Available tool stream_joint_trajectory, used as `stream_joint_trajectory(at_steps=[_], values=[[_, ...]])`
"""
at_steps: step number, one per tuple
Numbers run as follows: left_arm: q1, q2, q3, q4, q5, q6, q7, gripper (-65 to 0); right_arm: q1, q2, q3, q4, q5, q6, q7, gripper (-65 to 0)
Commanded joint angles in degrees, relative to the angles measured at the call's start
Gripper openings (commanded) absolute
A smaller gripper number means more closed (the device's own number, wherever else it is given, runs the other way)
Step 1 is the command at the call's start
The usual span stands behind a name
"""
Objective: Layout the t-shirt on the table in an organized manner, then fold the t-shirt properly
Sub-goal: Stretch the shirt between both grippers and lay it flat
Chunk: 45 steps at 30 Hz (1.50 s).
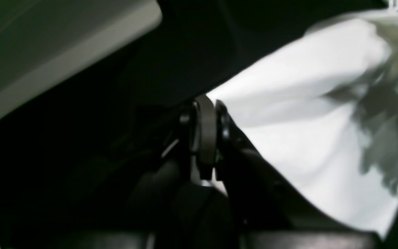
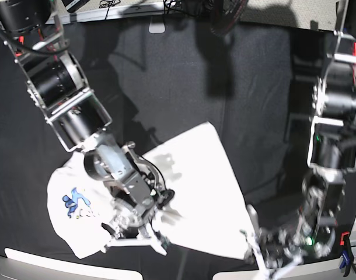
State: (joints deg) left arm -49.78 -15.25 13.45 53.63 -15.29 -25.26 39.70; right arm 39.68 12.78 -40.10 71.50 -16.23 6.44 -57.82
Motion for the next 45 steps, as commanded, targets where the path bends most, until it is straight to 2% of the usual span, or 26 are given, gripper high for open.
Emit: stream_joint_trajectory(at_steps=[1, 3, 5, 8, 13, 16, 22, 27, 31, 35, 40, 45], values=[[-3.0, -0.2, -0.3, 1.0, -1.6, 0.2, -0.5, -65.0, 2.0, 1.0, 0.4, 2.7, 0.4, -0.4, -1.4, -65.0], [-4.0, -0.2, -0.3, 1.0, -3.9, 0.2, 1.5, -65.0, 1.3, 2.8, 0.4, 6.9, 2.6, 0.5, -3.5, -65.0], [-4.2, -0.2, -0.3, 1.7, -5.3, -1.3, 3.3, -65.0, -0.4, 4.7, 0.4, 10.8, 3.2, 3.9, -5.1, -65.0], [-3.3, -0.2, -0.3, 4.1, -6.1, -4.9, 4.8, -65.0, -5.6, 8.2, 0.4, 15.8, 3.2, 3.9, -6.3, -65.0], [0.0, -0.2, -0.3, 10.6, -7.8, -4.8, 7.4, -65.0, -16.2, 14.0, 0.5, 23.8, 2.5, 3.8, -6.3, -65.0], [4.0, -0.2, -0.3, 16.8, -7.8, -4.8, 10.5, -65.0, -22.7, 16.2, 2.4, 28.1, -0.5, 2.6, -6.3, -65.0], [15.6, -4.0, -0.3, 32.2, -7.8, -4.1, 13.2, -65.0, -36.2, 16.4, 16.7, 33.4, 0.4, 2.1, -6.3, -65.0], [25.5, -10.8, -0.3, 45.0, -7.8, -0.8, 15.2, -65.0, -46.3, 16.4, 30.3, 34.3, 0.4, 2.1, -5.6, -65.0], [33.9, -16.0, -0.3, 53.1, -8.0, 2.0, 15.2, -65.0, -53.0, 16.4, 38.4, 34.3, 0.4, 2.1, -4.3, -65.0], [41.8, -19.5, -0.3, 57.2, -11.5, 2.8, 15.0, -65.0, -58.6, 16.4, 43.4, 34.3, 0.4, 2.1, -3.6, -65.0], [48.9, -22.3, -0.3, 57.5, -11.8, 2.8, 14.5, -65.0, -64.5, 16.4, 47.3, 34.3, 0.4, 2.2, -3.2, -65.0], [53.8, -25.7, -0.3, 57.5, -11.8, 2.8, 18.5, -65.0, -70.6, 16.4, 50.2, 34.3, 0.4, 2.1, -2.6, -65.0]])
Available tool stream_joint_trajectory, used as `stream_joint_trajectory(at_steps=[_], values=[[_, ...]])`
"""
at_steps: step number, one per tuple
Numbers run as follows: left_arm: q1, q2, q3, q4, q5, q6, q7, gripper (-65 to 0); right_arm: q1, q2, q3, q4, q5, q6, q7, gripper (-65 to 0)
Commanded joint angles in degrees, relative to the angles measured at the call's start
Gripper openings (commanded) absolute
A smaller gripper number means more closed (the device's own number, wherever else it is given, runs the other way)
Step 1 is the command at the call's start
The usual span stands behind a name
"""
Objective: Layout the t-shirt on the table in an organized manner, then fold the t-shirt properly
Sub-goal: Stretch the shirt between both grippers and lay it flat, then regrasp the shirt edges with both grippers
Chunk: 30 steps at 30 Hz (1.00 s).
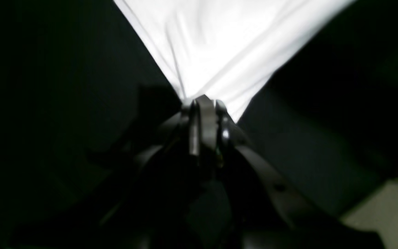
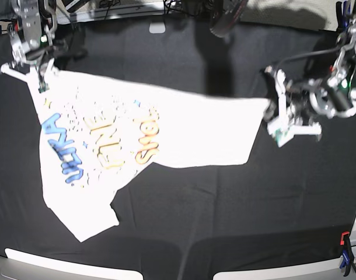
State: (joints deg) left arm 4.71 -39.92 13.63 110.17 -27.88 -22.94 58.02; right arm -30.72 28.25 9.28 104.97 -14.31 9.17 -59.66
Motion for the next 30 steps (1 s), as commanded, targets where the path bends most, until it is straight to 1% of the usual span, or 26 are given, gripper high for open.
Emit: stream_joint_trajectory(at_steps=[1, 3, 6, 11, 17, 20, 21, 23, 24, 25, 28, 30], values=[[0.2, -1.6, -0.5, 0.9, 0.8, 0.5, 1.4, -65.0, -1.4, 1.0, 1.4, 0.8, -1.6, -0.6, -0.7, -65.0], [1.7, -2.7, -0.5, 0.9, 0.7, 0.5, 3.0, -65.0, -3.5, 1.0, 2.8, 0.8, -1.5, -0.6, -0.6, -65.0], [3.3, -3.8, -0.5, 0.9, 0.3, 0.5, 3.3, -65.0, -5.8, 1.0, 4.8, 0.8, -1.5, -0.6, -0.3, -65.0], [4.5, -3.8, -0.5, 0.9, -1.2, 0.4, 3.8, -65.0, -7.6, 1.0, 6.9, 0.8, -1.5, -0.6, -0.1, -65.0], [4.9, -3.8, -0.5, 0.9, -1.2, 0.3, 4.3, -65.0, -7.6, 1.0, 7.8, 0.8, -1.5, -0.6, -0.1, -65.0], [4.9, -3.8, -0.5, 0.9, -1.2, 0.3, 3.6, -65.0, -7.5, 1.0, 7.8, 0.8, 0.3, -0.6, -0.1, -65.0], [4.9, -3.8, -0.5, 0.9, -1.1, 0.3, 3.3, -63.6, -7.5, 1.0, 7.8, 0.8, 1.5, -0.6, -0.1, -65.0], [4.9, -3.8, -0.5, 0.9, -1.2, 0.3, 3.0, -47.7, -7.5, 1.0, 7.8, 0.8, 3.0, -0.6, -0.1, -65.0], [4.9, -3.8, -0.5, 0.9, -1.2, 0.8, 1.9, -41.9, -7.5, 1.0, 7.8, 0.8, 3.3, -0.6, -0.1, -65.0], [4.9, -3.8, -0.5, 0.9, -1.2, 1.9, -0.1, -39.1, -7.5, 1.0, 7.8, 0.8, 3.8, -0.6, -0.1, -65.0], [4.8, -3.4, -0.5, 1.0, -4.3, 2.2, -8.0, -38.7, -7.5, 1.0, 7.8, 0.8, 4.1, -0.6, -0.1, -65.0], [4.5, -1.3, -0.5, 1.5, -5.7, 2.1, -8.9, -38.7, -7.4, 0.9, 7.8, 0.8, 4.1, -0.6, -0.1, -65.0]])
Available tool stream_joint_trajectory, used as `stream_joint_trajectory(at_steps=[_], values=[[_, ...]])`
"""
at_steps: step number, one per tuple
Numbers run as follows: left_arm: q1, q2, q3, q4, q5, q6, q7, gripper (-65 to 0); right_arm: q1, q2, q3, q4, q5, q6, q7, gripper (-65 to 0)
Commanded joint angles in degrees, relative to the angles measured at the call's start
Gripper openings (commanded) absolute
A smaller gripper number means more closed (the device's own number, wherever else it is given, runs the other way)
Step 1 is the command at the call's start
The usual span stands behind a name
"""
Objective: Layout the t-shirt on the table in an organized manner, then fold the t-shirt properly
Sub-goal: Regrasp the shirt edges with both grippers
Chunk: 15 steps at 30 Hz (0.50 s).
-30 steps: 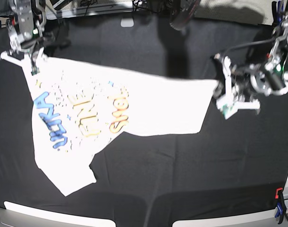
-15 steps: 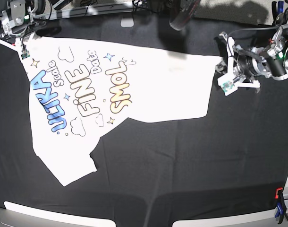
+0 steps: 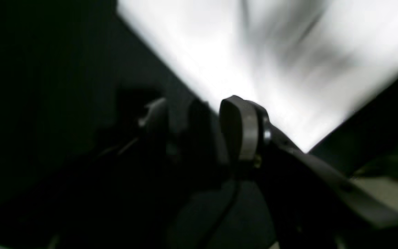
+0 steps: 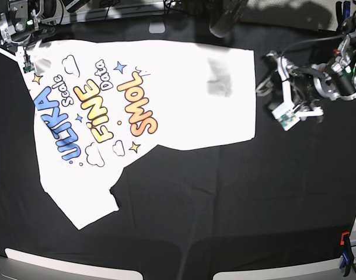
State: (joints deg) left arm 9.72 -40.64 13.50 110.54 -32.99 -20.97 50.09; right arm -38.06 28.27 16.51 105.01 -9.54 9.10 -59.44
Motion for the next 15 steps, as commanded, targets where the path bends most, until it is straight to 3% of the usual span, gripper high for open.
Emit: stream_joint_trajectory(at_steps=[1, 7, 15], values=[[-0.5, 0.9, -0.3, 1.4, -0.5, 0.2, -1.4, -38.7, 0.0, 0.9, 0.6, 0.7, -0.7, -0.5, -0.3, -65.0], [-1.0, 10.4, -0.3, 0.4, 3.8, -0.4, -3.7, -38.7, 0.0, 0.9, 0.6, 0.7, -0.7, -0.5, -0.3, -65.0], [-5.7, 19.8, -0.3, -13.5, 4.5, -1.7, 3.7, -38.7, 0.0, 0.9, 0.6, 0.7, -0.7, -0.5, 0.1, -65.0]])
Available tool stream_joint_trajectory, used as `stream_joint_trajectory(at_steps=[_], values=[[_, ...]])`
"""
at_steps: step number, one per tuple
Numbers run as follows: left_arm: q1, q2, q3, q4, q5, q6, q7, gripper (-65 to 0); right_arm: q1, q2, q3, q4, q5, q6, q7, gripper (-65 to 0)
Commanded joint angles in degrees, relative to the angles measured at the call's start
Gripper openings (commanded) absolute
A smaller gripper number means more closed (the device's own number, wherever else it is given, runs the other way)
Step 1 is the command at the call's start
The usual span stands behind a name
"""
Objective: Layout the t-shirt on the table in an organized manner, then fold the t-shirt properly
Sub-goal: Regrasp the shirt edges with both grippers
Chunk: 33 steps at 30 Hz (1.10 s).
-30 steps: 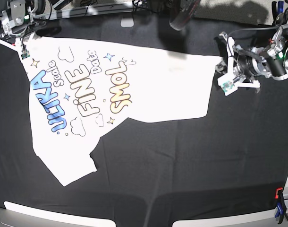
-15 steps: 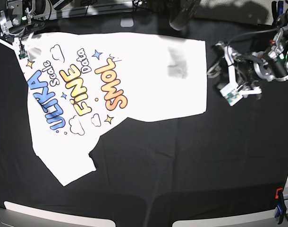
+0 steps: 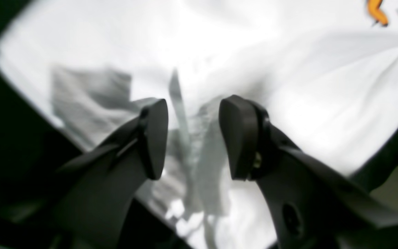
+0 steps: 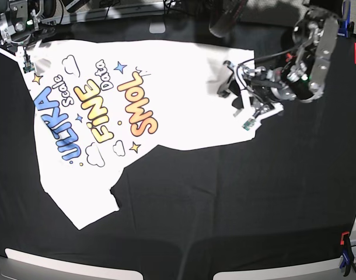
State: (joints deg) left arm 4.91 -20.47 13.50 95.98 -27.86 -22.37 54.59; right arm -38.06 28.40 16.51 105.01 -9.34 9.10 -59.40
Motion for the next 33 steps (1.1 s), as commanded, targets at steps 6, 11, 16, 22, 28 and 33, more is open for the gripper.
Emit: stream_joint_trajectory(at_steps=[6, 11, 16, 22, 28, 33], values=[[-3.4, 2.0, -0.3, -6.3, -3.6, -0.4, 3.2, -39.9, 0.0, 0.8, 0.6, 0.7, -0.9, -0.5, 0.1, -65.0], [-3.3, 2.0, -0.3, -4.9, -5.9, -1.9, 3.7, -61.8, 0.0, 0.8, 0.6, 0.7, -0.9, -0.5, 0.3, -65.0], [-4.0, 1.2, -0.3, 0.4, -4.7, -2.7, 3.8, -65.0, 1.4, 0.8, 0.5, 0.8, -0.6, -0.6, 1.1, -65.0], [-9.1, 1.2, -0.4, 9.4, 5.8, 1.6, 3.3, -65.0, 9.2, 0.8, 0.5, 0.8, 10.2, 0.8, 3.3, -65.0], [-13.0, 1.2, -0.4, 13.6, 15.0, 5.1, 0.9, -65.0, 19.6, 0.8, 0.5, 6.3, 21.0, 4.5, 4.0, -65.0], [-18.9, 1.2, -0.4, 14.5, 15.8, 5.3, 0.2, -65.0, 30.8, 0.8, 0.5, 13.8, 23.5, 5.5, 3.9, -65.0]])
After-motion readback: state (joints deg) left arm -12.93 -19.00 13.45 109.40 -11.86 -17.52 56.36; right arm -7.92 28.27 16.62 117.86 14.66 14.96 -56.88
